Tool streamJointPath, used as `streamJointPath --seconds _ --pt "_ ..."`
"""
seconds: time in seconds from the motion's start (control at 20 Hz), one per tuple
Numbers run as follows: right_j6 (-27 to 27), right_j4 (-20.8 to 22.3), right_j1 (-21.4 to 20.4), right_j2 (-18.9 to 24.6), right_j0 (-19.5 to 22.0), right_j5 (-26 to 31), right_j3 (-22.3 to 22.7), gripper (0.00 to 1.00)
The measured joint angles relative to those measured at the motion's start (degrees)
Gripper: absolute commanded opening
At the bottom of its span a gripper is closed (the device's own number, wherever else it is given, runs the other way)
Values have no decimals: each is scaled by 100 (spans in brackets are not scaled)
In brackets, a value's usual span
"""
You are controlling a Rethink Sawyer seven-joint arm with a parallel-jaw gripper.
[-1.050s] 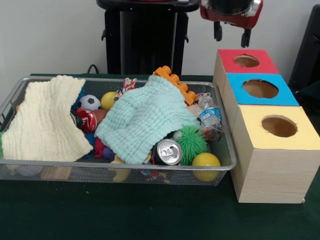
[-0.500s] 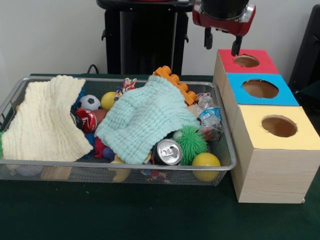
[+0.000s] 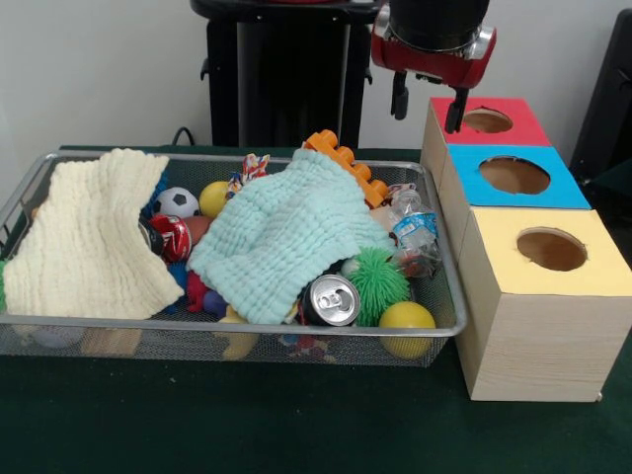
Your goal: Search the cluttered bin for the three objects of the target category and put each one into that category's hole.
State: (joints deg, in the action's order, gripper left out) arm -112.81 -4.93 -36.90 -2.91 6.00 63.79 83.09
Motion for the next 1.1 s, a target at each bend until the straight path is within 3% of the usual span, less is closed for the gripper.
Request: streamJointPath --seconds 1.1 --pt "0 447 292 11 16 -947 -1 100"
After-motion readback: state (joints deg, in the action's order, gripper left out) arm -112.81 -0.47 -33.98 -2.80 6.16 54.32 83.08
